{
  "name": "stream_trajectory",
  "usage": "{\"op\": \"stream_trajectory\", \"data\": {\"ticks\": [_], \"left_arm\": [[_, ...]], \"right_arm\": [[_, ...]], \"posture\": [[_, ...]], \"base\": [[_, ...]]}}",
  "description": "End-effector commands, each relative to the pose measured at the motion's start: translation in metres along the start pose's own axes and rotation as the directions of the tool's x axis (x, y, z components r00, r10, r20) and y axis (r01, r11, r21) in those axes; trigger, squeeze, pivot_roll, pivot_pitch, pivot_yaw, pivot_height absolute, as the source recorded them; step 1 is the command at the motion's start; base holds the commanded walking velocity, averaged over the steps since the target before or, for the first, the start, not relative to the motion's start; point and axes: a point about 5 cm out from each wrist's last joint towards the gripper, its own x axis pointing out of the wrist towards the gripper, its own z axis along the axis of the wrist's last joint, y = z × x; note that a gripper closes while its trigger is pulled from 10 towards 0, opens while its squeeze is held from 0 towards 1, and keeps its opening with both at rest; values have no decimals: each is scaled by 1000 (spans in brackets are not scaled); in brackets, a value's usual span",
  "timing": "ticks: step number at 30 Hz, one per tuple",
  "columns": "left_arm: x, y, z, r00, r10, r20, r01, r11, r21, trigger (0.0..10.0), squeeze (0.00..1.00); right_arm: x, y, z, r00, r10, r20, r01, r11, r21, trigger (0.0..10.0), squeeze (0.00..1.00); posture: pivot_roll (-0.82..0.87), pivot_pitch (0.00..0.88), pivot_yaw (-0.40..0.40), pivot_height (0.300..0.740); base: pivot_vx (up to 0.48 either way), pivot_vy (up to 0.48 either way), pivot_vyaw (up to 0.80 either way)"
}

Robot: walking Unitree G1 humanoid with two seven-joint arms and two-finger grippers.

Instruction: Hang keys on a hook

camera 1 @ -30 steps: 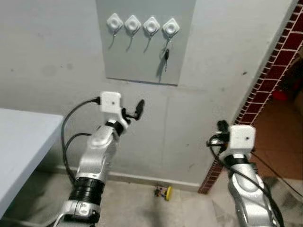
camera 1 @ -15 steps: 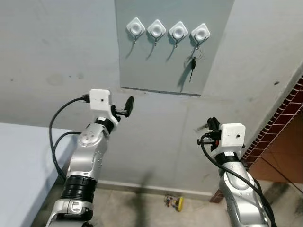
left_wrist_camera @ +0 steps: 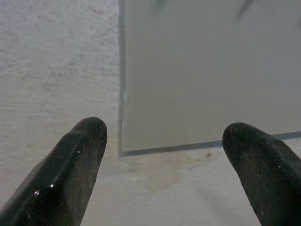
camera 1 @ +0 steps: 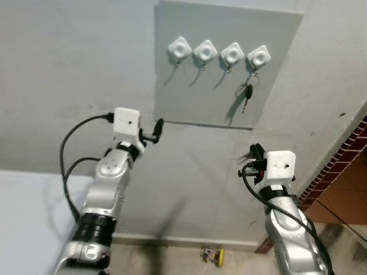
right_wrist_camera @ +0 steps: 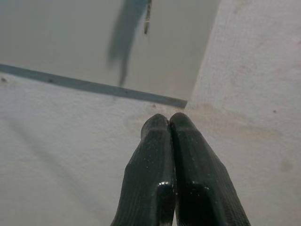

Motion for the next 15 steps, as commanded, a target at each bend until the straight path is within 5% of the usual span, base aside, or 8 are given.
{"op": "stream_trajectory", "data": {"ticks": [1,10,15], "left_arm": [[-2,8,12,999,10,48,-11,1000,20,10000,0],[0,-9,26,985,-143,91,131,983,131,10000,0],[-1,-27,40,942,-310,126,279,935,218,10000,0]], "right_arm": [[2,6,6,1000,9,22,-10,1000,14,10000,0],[3,9,9,998,45,32,-46,999,16,10000,0],[9,15,27,982,154,108,-155,988,8,10000,0]], "posture": [[-96,0,-42,740],[-87,9,-47,740],[-94,19,-42,740]], "base": [[0,0,0],[0,0,0],[0,0,0]]}}
